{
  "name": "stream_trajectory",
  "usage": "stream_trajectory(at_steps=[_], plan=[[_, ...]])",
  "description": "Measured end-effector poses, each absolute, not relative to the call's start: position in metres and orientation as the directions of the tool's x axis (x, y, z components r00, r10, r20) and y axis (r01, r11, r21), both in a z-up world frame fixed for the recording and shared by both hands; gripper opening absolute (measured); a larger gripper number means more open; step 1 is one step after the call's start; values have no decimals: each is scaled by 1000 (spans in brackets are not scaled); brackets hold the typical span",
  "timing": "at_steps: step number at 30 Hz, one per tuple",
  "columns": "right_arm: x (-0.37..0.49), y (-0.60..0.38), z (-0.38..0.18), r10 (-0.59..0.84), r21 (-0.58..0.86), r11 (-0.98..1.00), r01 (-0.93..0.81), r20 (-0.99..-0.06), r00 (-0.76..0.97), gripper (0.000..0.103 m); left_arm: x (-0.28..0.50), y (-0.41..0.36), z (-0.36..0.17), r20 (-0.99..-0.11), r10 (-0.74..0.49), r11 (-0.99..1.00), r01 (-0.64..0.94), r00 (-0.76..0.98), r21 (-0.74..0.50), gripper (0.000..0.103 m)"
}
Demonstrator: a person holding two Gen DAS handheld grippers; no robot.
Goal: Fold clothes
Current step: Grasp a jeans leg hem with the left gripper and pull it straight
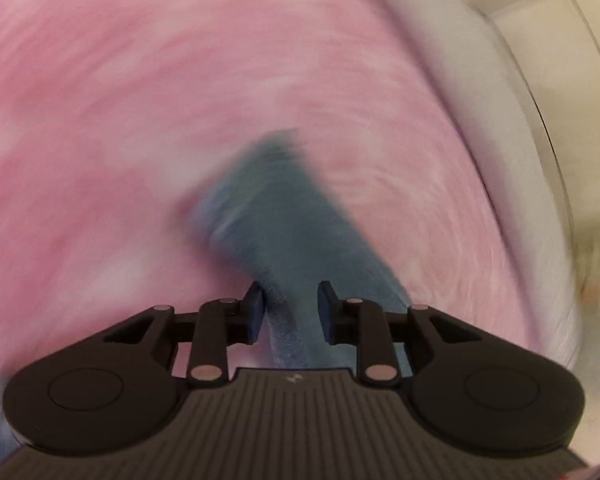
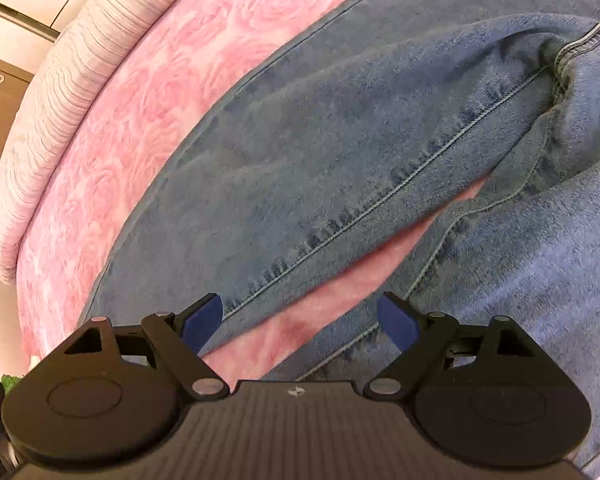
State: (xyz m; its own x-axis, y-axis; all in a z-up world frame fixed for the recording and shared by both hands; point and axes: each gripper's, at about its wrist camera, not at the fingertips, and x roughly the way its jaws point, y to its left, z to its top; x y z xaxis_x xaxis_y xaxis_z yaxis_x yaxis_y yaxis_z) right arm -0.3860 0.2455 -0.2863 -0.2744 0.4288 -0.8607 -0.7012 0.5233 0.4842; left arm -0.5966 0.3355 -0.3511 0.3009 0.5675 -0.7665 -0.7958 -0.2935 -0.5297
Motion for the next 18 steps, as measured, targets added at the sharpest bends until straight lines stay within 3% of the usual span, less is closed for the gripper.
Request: stream_trajectory(at_steps=[2,5,7,9,13,14,16,18], plan=[[-387,243,-287,422,475,531,-702,-866,-267,87,-531,350,-338,-759,556,15,-917,340,-400,47],[-391,243,-290,412,462,543,-701,-874,-257,88,-443,351,-342,-843,406,484,-866,353,-129,49],[-395,247,-292,400,451,540,-711,-880,-254,90,-410,334,-351,-881,390,625,-780,267,40,46],[-399,251,-292,392,447,536,-716,-883,-258,90,-414,324,-351,-875,379,588,-809,302,-25,47],[-399,251,-295,388,451,538,-712,-882,-266,90,-464,343,-341,-823,380,205,-906,423,-371,43],[-399,252,-296,386,449,538,-713,-883,-265,91,-473,349,-340,-818,400,125,-908,414,-399,41],[-400,252,-299,382,445,536,-718,-886,-263,92,-454,365,-333,-828,430,149,-933,360,-329,42],[-404,254,-300,374,434,527,-730,-890,-259,92,-419,382,-326,-831,427,210,-932,358,-294,50]])
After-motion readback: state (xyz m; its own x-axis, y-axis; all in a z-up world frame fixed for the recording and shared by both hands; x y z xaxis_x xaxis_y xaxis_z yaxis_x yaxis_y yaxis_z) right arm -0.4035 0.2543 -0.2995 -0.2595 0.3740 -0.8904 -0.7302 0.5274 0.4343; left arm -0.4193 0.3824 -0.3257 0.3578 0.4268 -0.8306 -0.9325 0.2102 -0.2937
